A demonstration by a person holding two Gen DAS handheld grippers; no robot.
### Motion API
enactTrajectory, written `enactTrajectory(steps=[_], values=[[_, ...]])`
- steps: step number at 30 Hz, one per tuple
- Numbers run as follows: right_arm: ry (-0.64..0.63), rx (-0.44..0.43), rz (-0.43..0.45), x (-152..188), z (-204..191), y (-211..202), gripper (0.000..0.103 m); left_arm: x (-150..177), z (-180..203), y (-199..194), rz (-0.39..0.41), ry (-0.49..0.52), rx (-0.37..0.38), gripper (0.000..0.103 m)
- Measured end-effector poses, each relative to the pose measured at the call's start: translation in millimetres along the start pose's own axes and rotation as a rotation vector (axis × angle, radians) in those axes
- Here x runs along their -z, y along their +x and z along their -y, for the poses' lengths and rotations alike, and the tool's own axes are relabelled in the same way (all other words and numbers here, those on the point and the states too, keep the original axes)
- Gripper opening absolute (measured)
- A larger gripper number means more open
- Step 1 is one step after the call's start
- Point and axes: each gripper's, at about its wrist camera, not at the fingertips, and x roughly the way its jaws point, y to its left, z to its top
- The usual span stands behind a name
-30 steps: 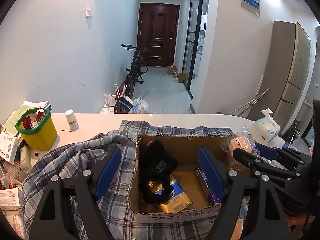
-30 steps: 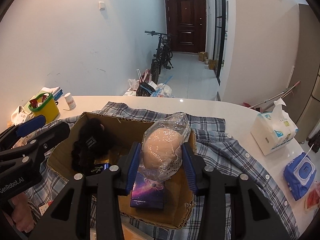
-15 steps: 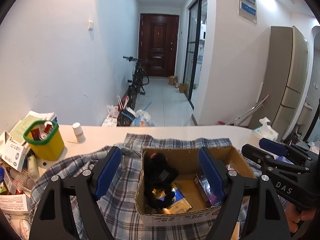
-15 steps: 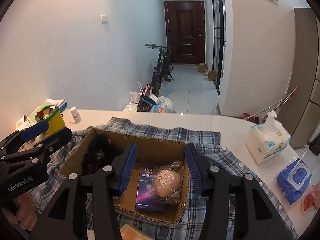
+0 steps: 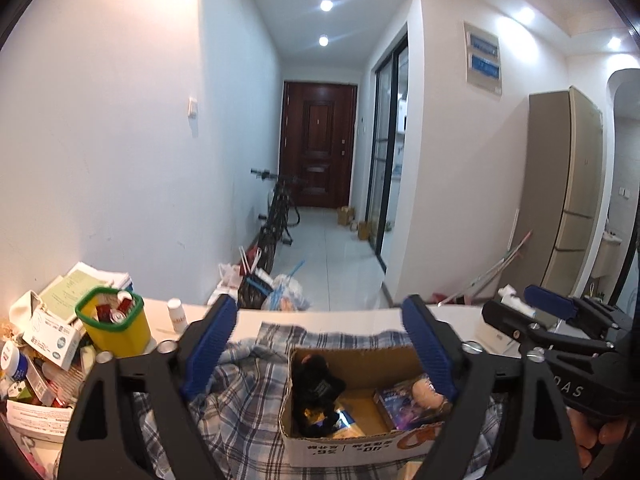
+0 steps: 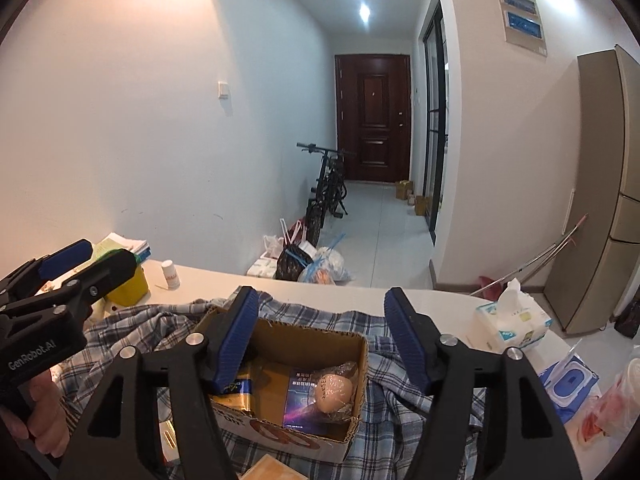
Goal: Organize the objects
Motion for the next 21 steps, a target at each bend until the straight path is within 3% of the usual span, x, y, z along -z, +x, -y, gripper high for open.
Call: enactTrajectory(steps=[3,5,7,12,18,21], values=[[0.005,-0.016,0.018,-4,-1,-9,0.069,-5,3,-16,0.048,0.022,-0.012,0.088],[0.001,-0.022,0.033,-6,-2,-16,0.079,-8,5,-24,0.068,0.036,-0.016,0.090],[-0.012,-0.018,0.049,-9,-3,-21,0.090,-11,5,-29,0.068,0.023,-0.040,0.103],[-0.024,0.019,0.096,-12,-5,-32,0.101,-15,-1,-45,0.114,-0.029,-0.018,0.103],[-0.055,0.102,0.136,-16,-11,-41,0.102,-20,0,-57,0.128,-0.043,0.005,0.103],[-0.060,0.118,0.127,-16,-10,-44,0.102,-20,9,-63,0.143,-0.005,0.010,0.103]])
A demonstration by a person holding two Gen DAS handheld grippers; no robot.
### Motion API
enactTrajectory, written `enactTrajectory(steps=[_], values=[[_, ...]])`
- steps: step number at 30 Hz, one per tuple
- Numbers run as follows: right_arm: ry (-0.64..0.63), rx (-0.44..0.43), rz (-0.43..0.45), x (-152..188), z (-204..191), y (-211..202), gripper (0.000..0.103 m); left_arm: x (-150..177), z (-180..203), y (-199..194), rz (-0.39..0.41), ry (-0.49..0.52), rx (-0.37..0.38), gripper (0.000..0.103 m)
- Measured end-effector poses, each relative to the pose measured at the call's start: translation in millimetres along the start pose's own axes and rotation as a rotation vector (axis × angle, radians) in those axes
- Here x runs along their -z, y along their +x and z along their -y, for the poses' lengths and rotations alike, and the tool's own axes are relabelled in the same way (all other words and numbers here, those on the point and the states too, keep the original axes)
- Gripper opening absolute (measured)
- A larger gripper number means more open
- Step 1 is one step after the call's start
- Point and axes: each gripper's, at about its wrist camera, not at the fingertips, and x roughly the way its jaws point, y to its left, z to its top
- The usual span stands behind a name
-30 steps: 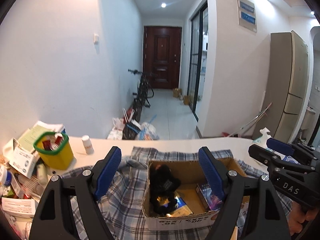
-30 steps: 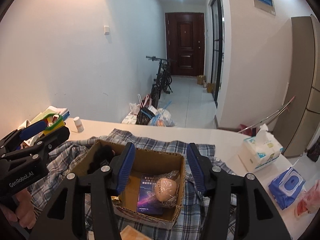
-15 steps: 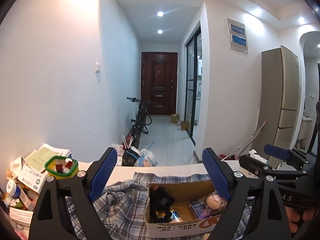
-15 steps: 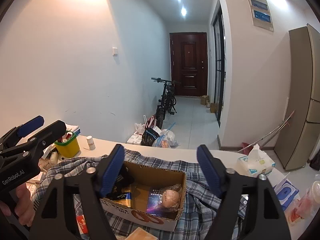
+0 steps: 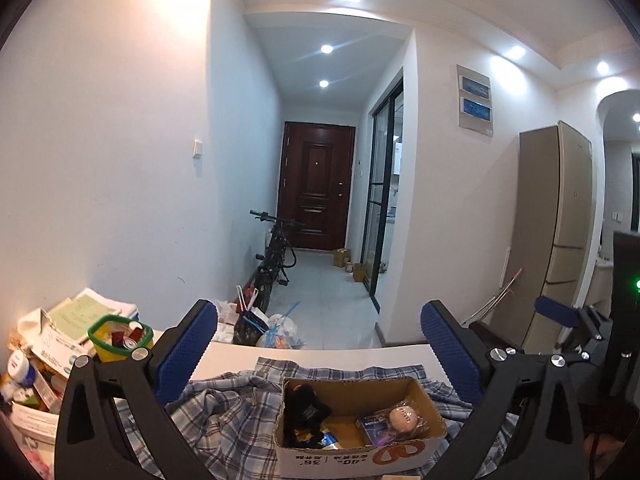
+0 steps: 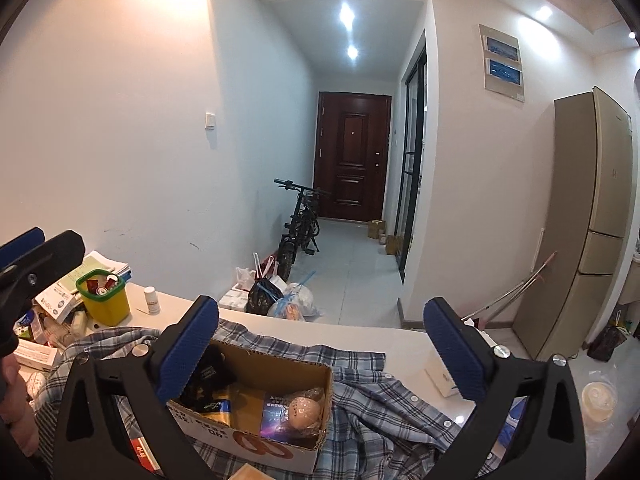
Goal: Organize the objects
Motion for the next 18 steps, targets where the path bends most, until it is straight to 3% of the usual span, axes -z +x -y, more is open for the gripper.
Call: enactTrajectory(steps=[6,10,14,18], values=[[-0.029,0.008,0.035,-4,-4,-14,0.102,-1,9,-4,-0.006,0.051,-0.003,0.103],[-0.019,-0.035,0.057,-6,-4,-26,0.102,-3,18,-13,0.002,0.109,-0.079,0.103],[-0.002,-0.046,0.097,-9,1,-37,0.102,-10,19,-38,0.063,0.091,-0.036,0.103],[0.035,0.013,0.121,-15,11,-44,0.102,-19,12,-62,0.103,0.065,-0.025,0.103]])
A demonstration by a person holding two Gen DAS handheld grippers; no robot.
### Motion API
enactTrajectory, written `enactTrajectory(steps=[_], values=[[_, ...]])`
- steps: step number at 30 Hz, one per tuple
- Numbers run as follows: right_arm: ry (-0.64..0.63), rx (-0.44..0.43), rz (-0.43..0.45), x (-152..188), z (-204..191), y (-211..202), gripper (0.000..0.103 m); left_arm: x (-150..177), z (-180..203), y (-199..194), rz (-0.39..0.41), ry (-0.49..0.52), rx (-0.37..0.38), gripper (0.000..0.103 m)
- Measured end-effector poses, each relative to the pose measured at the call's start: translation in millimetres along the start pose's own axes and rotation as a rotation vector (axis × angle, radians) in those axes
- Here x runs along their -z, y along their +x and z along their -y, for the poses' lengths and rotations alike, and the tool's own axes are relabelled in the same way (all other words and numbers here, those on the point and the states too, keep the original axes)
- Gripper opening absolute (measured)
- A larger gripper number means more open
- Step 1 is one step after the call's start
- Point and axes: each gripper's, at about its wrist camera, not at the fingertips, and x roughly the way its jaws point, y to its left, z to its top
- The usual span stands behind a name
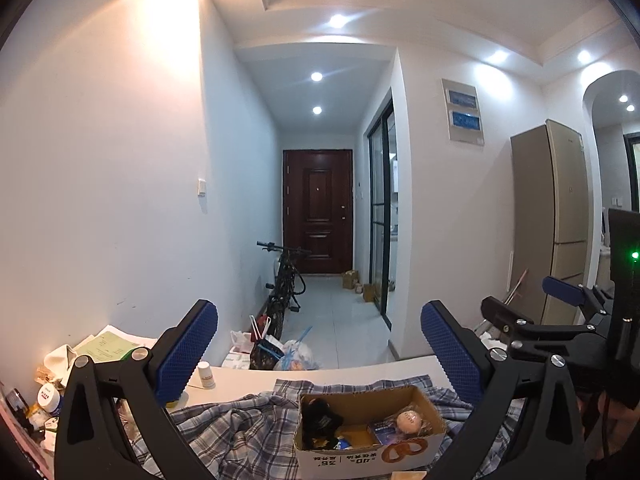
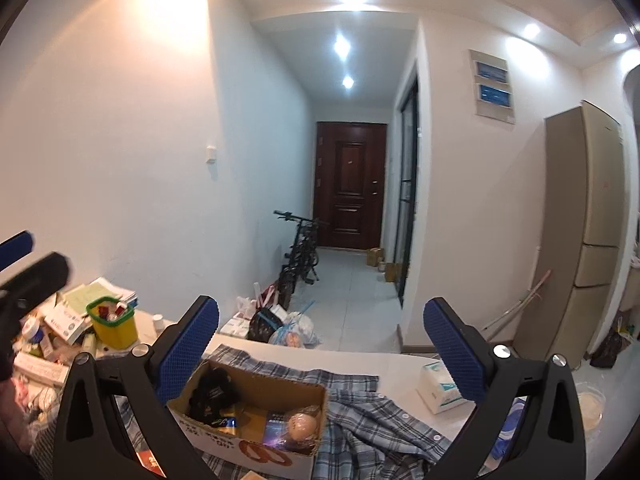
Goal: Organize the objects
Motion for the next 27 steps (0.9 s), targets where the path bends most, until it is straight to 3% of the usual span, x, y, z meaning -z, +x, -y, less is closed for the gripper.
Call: enactTrajectory(steps=[8,16,21,24,27], values=[[0.071,-0.060,0.026,-6,13,-32,0.102,-3,-14,-33,0.041,-0.065,0.037,0.103],[0.050,-0.049,0.101,8,14,-83,0.102,8,-25,-65,0.062,-0.113,0.085,0.103],[0.089,-0.077,0.161,23,14,-119,0.102,20,-24,-82,0.082,-0.086,0.061,0.103],[0.061,-0.059,0.189,31,7,-134,0.102,30,-20,-90,0.088,-0.050,0.034,0.103],[0.028,0.018,0.211,46,0,-139,0.102,40,-22,-95,0.085,-0.041,0.019,0.103]])
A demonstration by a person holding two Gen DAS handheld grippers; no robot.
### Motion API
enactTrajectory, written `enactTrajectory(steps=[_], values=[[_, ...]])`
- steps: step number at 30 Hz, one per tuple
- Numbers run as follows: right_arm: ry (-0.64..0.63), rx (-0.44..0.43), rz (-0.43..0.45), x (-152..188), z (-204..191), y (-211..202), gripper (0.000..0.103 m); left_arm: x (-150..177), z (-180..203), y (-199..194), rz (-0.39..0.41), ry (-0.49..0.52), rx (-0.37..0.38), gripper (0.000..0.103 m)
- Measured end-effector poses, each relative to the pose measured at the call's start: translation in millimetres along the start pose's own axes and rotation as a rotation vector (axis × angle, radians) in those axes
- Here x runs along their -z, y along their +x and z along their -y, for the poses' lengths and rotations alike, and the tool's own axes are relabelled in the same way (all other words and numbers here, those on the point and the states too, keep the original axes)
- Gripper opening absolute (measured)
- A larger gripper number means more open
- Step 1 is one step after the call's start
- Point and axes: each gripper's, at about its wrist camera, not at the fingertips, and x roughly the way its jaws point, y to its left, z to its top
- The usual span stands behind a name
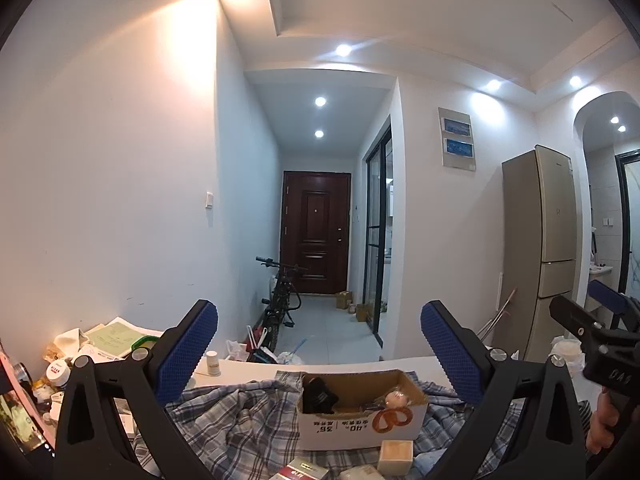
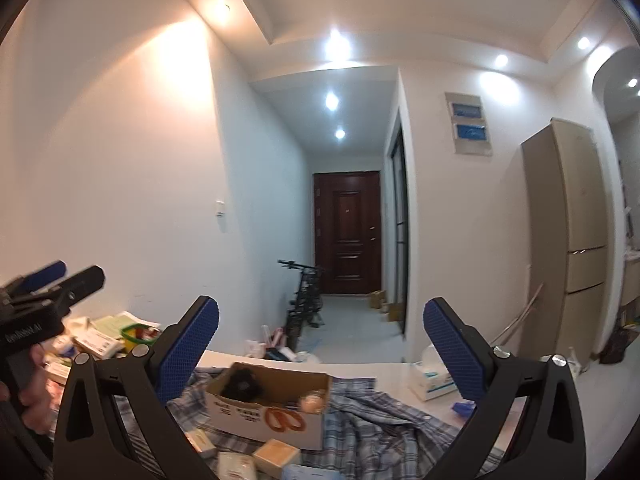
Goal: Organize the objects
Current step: 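Lower both grippers toward the items lying on the plaid shirt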
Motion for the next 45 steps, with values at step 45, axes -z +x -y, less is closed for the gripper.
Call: enactTrajectory(steps=[45], values=[[0.020,0.087,-0.292,118,12,30,0.102,140,15,40,-0.267,0.039,-0.017,0.103]])
